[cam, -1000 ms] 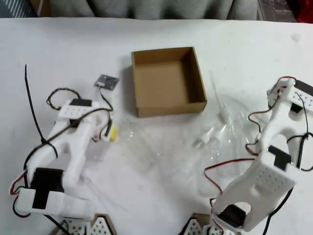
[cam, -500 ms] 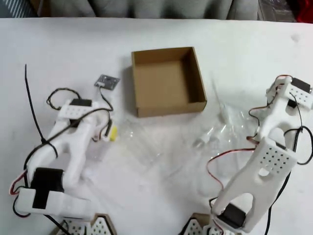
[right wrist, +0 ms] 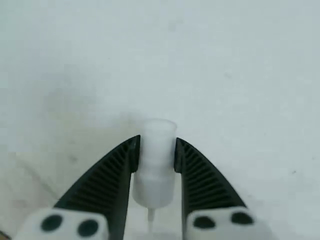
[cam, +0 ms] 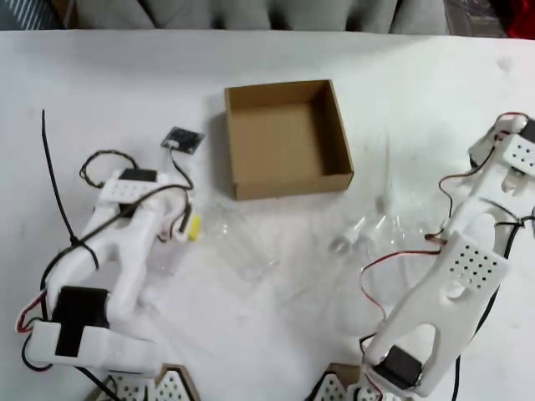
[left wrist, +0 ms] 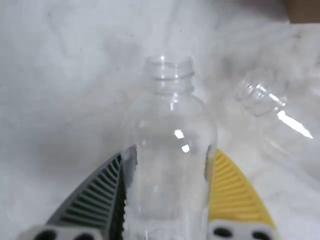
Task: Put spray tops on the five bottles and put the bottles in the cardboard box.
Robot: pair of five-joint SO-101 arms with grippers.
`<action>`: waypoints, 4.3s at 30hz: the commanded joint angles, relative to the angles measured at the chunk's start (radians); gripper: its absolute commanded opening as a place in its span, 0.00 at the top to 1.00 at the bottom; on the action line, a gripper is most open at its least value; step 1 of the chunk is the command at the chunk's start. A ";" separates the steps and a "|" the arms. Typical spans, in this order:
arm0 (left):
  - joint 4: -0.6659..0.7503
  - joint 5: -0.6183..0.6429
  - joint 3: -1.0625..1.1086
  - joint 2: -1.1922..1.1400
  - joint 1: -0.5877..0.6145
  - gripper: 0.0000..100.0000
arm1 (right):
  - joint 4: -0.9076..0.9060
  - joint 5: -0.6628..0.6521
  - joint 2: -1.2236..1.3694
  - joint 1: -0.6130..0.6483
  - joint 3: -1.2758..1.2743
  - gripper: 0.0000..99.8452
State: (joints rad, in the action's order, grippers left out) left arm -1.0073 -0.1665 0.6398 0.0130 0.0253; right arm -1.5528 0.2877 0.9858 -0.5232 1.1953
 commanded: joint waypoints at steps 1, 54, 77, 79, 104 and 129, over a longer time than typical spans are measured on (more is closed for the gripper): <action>0.023 -0.014 -0.008 0.010 0.002 0.91 | -0.110 -0.226 -0.027 -0.008 0.183 0.98; 0.485 0.328 0.632 1.405 -0.150 0.91 | 0.203 -0.535 -1.979 0.618 -1.610 0.99; 0.522 0.189 1.007 1.822 -0.294 0.91 | 1.437 -0.528 -2.121 1.064 -1.860 0.99; 0.522 0.187 1.017 1.819 -0.294 0.91 | 1.472 -0.531 -2.087 1.116 -1.843 0.99; 0.522 0.186 1.053 1.819 -0.286 0.91 | 1.357 -0.301 -1.851 1.216 -1.646 0.99; 0.522 0.186 1.053 1.819 -0.285 0.91 | 1.399 -0.199 -1.745 1.173 -1.711 0.99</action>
State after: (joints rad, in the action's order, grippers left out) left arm -0.5240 0.0345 1.6955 1.8098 -0.2570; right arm -0.1688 0.0468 -0.7603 0.6720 -0.5201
